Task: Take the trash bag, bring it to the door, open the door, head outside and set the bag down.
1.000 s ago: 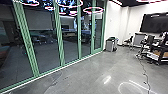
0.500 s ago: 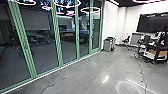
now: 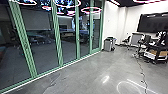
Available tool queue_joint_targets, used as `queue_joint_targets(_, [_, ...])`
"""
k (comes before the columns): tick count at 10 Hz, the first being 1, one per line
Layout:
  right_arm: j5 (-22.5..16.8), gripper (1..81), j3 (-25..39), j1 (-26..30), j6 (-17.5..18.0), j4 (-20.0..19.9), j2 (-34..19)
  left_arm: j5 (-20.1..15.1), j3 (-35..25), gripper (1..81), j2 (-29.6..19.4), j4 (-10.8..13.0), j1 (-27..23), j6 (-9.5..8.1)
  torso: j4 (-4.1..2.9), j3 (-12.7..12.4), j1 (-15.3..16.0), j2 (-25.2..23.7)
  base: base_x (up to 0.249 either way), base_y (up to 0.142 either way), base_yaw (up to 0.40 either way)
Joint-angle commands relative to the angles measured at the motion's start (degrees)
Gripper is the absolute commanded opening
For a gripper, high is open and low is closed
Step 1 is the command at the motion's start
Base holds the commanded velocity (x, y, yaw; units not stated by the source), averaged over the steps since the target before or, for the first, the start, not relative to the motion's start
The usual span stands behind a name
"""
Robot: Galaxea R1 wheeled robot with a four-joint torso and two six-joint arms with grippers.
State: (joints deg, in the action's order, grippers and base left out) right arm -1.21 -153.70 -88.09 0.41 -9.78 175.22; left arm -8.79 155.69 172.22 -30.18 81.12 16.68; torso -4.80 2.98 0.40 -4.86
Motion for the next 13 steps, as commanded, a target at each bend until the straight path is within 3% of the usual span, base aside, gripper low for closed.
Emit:
queue_joint_targets(1, [-3.3, 81.1, 0.3, 3.0, -0.2, 0.5, 0.2, -4.0, -0.1, 1.0, -0.2, -0.1, -3.6, 0.37, 0.00, 0.0, 0.0, 0.0, 0.000, 0.000, 0.000])
queue_joint_targets(5, [-3.3, 81.1, 0.3, 3.0, -0.2, 0.5, 0.3, -4.0, -0.1, 1.0, -0.2, -0.1, -3.6, 0.37, 0.00, 0.0, 0.0, 0.0, 0.038, 0.000, 0.000])
queue_joint_targets(13, [-3.3, 81.1, 0.1, 3.0, -0.2, 0.5, 0.2, -4.0, -0.1, 1.0, 0.0, 0.0, -3.6, 0.37, 0.00, 0.0, -0.1, -0.1, 0.119, 0.000, 0.000])
